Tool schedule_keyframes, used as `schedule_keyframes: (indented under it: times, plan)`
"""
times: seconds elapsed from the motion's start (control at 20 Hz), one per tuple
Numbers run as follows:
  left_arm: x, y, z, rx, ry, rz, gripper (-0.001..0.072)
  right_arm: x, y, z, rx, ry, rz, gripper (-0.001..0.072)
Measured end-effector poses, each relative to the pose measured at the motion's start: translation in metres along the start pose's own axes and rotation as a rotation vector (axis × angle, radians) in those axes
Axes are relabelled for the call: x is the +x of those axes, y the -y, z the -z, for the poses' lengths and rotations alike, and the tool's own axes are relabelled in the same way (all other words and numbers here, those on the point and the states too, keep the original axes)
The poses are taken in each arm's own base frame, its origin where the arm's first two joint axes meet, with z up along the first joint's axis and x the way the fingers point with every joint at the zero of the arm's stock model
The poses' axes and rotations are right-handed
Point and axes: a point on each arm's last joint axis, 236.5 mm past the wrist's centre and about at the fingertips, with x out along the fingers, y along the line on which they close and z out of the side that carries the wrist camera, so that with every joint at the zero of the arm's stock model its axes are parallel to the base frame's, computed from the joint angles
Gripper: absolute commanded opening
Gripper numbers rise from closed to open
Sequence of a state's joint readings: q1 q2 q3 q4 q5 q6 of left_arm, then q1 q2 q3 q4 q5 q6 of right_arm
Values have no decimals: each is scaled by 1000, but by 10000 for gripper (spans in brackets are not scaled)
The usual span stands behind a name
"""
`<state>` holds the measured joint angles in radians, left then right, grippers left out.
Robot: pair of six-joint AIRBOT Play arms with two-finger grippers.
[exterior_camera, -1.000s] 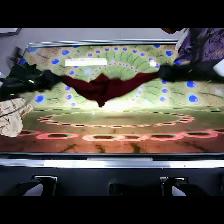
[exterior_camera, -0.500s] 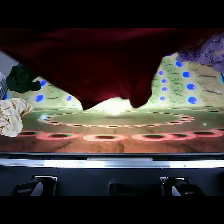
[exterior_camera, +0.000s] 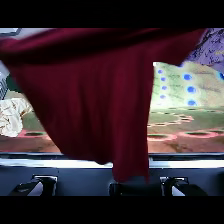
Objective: Fold the clothes and pants, and hang the long-sleeved shirts on hangers.
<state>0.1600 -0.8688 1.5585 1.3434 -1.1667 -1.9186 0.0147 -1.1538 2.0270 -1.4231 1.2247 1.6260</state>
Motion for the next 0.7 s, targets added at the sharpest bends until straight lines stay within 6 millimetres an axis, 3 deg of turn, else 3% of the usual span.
schedule_keyframes:
  times: [0.1,0.2,0.35,0.45,0.55,0.7]
  plan:
    - [62,-25,27,-18,-159,-69,20,86,6,46,62,-168,-25,28]
    - [125,-51,64,-35,-321,-130,21,166,8,106,137,-335,-63,28]
    - [207,-89,140,-55,-568,-213,21,253,1,199,270,-541,-137,28]
    - [244,-107,193,-63,-710,-254,22,289,-6,254,365,-649,-183,28]
    - [268,-120,237,-69,-813,-283,46,310,-14,293,445,-725,-220,28]
    - [285,-129,263,-79,-863,-294,57,322,-20,318,509,-775,-245,28]
